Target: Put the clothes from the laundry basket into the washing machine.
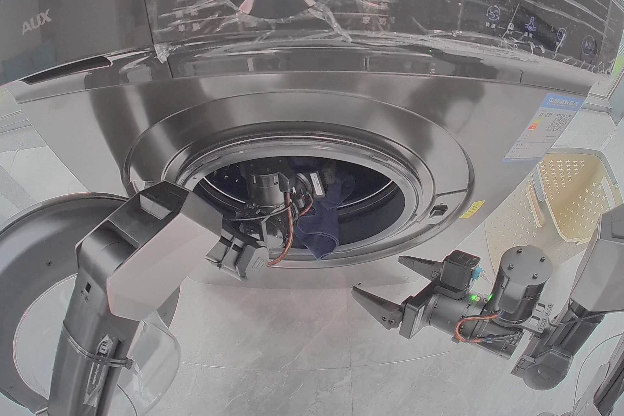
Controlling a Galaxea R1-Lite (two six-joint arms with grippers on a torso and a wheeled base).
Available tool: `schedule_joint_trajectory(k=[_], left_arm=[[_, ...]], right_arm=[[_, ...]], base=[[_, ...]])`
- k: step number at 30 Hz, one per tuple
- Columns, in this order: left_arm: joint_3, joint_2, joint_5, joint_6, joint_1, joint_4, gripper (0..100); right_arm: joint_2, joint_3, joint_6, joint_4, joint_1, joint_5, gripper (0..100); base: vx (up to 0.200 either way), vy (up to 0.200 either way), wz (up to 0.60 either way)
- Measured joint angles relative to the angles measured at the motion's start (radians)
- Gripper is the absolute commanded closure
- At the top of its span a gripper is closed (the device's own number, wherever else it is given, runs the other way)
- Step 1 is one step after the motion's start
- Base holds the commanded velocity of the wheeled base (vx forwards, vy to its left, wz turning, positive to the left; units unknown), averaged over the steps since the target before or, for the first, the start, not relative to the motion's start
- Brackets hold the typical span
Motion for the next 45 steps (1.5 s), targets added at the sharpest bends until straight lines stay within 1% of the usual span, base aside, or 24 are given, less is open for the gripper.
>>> schedule_joint_trajectory(k=[1,4,5,8,11,19,21,24,26,29,30,34,37,39,44,45], left_arm=[[0.047,-0.023,-0.018,0.000,-0.004,0.021,0],[0.119,-0.067,-0.051,0.000,-0.013,0.064,0],[0.140,-0.080,-0.060,0.001,-0.016,0.081,100],[0.174,-0.095,-0.070,0.006,-0.022,0.098,100],[0.174,-0.087,-0.074,0.011,-0.026,0.104,100],[0.081,-0.053,-0.079,0.006,-0.032,0.106,100],[0.047,-0.045,-0.076,-0.005,-0.032,0.104,100],[-0.024,-0.033,-0.066,-0.028,-0.032,0.089,100],[-0.109,-0.015,-0.047,-0.043,-0.030,0.068,100],[-0.179,0.006,-0.029,-0.050,-0.027,0.048,100],[-0.199,0.014,-0.023,-0.049,-0.026,0.041,100],[-0.272,0.054,-0.004,-0.031,-0.024,0.016,100],[-0.307,0.072,-0.003,-0.025,-0.023,0.015,100],[-0.326,0.083,-0.001,-0.015,-0.020,0.013,100],[-0.341,0.094,-0.002,-0.005,-0.007,0.012,100],[-0.341,0.095,-0.002,-0.004,-0.007,0.012,0]], right_arm=[[0.001,0.000,0.000,0.000,0.001,0.000,0],[0.002,0.000,0.000,0.000,0.006,0.000,0],[0.003,0.000,0.000,0.000,0.009,0.000,0],[0.004,0.000,0.001,0.000,0.013,0.000,0],[0.005,0.000,0.001,0.000,0.015,0.000,0],[0.005,-0.003,0.001,0.000,0.017,0.000,0],[0.005,-0.004,0.001,0.000,0.017,0.000,0],[0.006,-0.004,0.001,0.000,0.017,0.000,0],[0.006,-0.004,0.001,0.000,0.017,0.000,0],[0.005,-0.005,0.001,0.000,0.017,0.000,0],[0.005,-0.005,0.001,0.000,0.017,0.000,0],[0.004,-0.009,0.001,0.000,0.017,0.000,0],[0.003,-0.010,0.001,0.000,0.017,0.000,0],[0.003,-0.010,0.001,0.000,0.017,0.000,0],[0.003,-0.010,0.001,0.000,0.017,0.000,0],[0.003,-0.010,0.001,0.000,0.017,0.000,0]], base=[[0.000,0.000,0.00],[0.000,0.000,0.00],[0.000,0.000,0.00],[0.000,0.000,0.00],[0.000,0.000,0.00],[0.000,0.000,0.00],[0.000,0.000,0.00],[0.000,0.000,0.00],[0.000,0.000,0.00],[0.000,0.000,0.00],[0.000,0.000,0.00],[0.000,0.000,0.00],[0.000,0.000,0.00],[0.000,0.000,0.00],[0.000,0.000,0.00],[0.000,0.000,0.00]])
